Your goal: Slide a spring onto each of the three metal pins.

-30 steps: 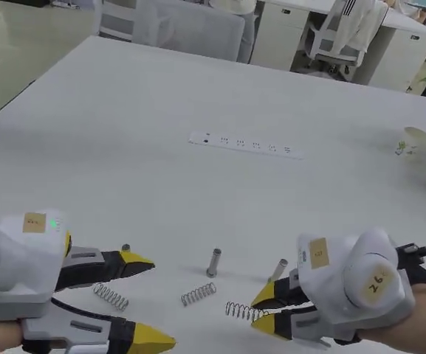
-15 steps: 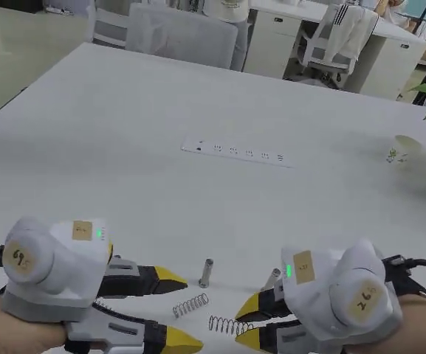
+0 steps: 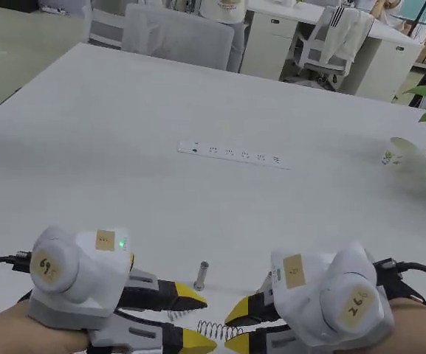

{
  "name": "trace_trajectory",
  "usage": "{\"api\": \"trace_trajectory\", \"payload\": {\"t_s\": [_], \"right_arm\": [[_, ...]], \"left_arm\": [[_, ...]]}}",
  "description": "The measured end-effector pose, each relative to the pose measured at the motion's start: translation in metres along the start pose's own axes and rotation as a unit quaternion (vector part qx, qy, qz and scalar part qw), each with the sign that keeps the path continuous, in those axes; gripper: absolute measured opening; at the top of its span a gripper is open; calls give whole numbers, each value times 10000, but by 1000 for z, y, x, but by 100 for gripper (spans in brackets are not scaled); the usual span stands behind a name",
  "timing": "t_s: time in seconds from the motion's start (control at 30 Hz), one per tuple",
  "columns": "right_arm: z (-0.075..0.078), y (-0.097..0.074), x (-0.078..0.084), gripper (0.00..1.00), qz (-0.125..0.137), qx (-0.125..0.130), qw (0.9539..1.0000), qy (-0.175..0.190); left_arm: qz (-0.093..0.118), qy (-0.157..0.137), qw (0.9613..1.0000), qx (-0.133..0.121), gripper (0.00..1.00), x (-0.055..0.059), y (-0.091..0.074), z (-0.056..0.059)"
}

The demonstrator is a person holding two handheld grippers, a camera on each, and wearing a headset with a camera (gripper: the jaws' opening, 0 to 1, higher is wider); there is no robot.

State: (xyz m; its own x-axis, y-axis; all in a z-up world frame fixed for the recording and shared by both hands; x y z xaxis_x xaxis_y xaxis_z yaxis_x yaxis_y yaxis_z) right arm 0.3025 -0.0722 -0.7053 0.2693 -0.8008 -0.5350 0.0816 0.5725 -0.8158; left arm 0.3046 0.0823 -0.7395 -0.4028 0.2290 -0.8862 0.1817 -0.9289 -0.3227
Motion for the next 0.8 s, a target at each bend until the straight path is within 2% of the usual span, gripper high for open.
{"api": "trace_trajectory", "payload": {"t_s": [0.3, 0.57, 0.8], "right_arm": [[-1, -2, -2, 8, 94, -15, 10000, -10], [0, -3, -4, 8, 148, 19, 9999, -21], [0, -4, -3, 8, 194, 14, 9998, 29]], "left_arm": [[64, 53, 9999, 101, 12, 1, 5, 4], [9, 193, 9996, 216, 5, -1, 4, 5], [9, 308, 9991, 299, 4, -2, 5, 4]]}}
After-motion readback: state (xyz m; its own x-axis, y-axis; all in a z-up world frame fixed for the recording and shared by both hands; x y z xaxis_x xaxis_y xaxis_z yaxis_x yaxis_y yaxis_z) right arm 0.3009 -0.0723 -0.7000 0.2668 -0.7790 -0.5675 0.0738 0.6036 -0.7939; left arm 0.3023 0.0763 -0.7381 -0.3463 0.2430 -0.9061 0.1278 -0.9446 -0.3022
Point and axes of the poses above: the centre of the closed fingertips' face, and the gripper's own axes: y roughly forward along the fingers, z roughly to its right, x roughly out of its underside, the point moved 10 cm from there along -y, roughly backward along the fingers, and after that the axes turned 9 degrees about -y, right-handed, at the moved point
